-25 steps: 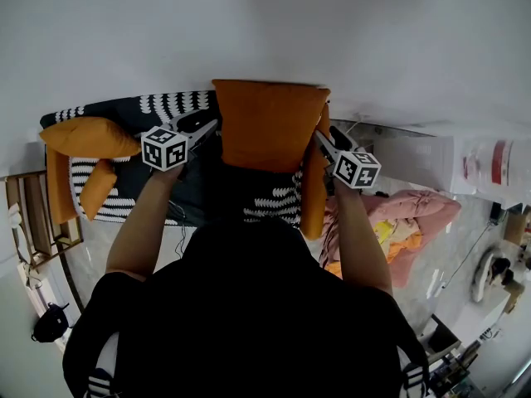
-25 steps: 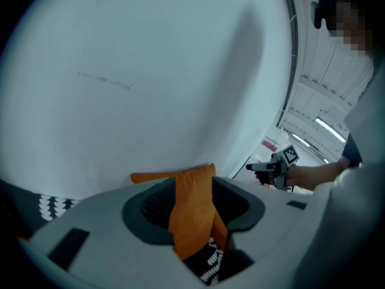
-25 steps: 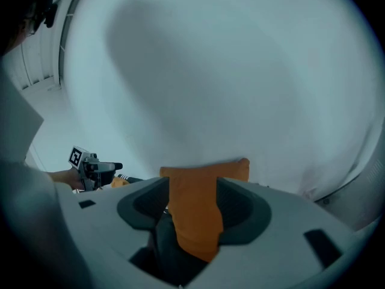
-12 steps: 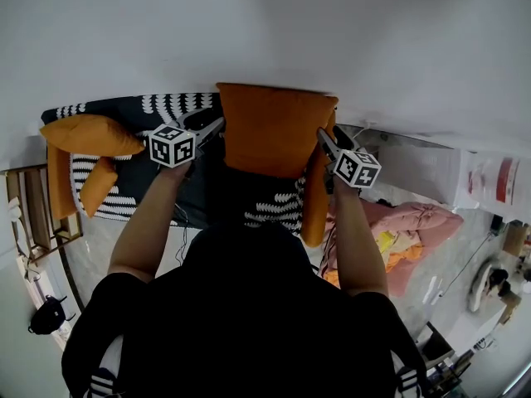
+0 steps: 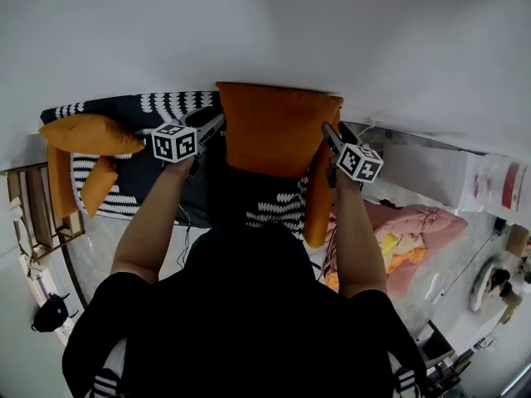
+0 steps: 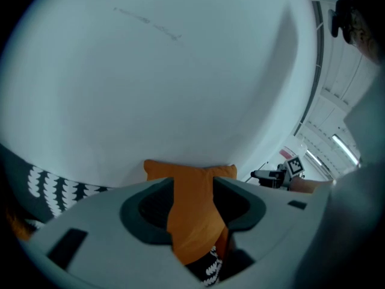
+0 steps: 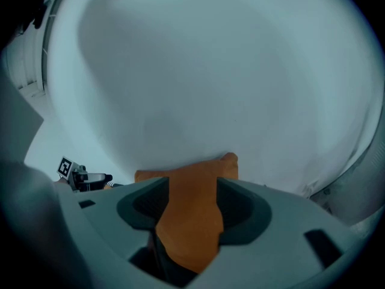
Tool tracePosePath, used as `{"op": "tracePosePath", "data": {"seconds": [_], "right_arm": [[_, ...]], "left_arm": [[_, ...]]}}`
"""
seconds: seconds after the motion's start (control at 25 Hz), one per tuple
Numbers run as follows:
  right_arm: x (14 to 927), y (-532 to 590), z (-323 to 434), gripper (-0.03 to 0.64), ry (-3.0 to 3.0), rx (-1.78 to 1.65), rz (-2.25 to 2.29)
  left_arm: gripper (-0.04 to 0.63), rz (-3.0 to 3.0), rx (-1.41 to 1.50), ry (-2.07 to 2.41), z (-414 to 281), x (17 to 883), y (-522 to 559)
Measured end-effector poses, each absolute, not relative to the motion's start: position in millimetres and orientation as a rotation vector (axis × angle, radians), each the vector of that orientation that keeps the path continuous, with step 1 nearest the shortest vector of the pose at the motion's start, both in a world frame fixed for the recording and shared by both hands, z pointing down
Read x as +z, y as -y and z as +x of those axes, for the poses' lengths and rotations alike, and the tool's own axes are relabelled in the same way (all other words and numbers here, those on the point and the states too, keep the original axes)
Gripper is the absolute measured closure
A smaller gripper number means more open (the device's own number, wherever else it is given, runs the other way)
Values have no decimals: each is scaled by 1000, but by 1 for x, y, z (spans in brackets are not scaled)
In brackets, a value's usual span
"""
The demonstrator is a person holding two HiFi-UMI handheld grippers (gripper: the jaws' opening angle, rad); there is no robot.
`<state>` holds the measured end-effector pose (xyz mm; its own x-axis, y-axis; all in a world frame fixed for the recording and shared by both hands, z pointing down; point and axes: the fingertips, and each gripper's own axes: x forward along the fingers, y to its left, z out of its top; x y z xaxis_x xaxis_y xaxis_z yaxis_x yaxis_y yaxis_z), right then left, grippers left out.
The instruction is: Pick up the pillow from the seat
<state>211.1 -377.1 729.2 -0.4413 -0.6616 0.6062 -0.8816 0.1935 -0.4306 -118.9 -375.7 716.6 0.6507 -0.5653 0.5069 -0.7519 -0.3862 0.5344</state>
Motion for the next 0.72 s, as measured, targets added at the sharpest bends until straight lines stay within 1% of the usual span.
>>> {"op": "tracePosePath", "data": {"seconds": [0.72], "right_arm": [[765,409,230,350,2146,1178,1535]], "left_arm": [[380,2002,254,1071,-120,763,417]]}}
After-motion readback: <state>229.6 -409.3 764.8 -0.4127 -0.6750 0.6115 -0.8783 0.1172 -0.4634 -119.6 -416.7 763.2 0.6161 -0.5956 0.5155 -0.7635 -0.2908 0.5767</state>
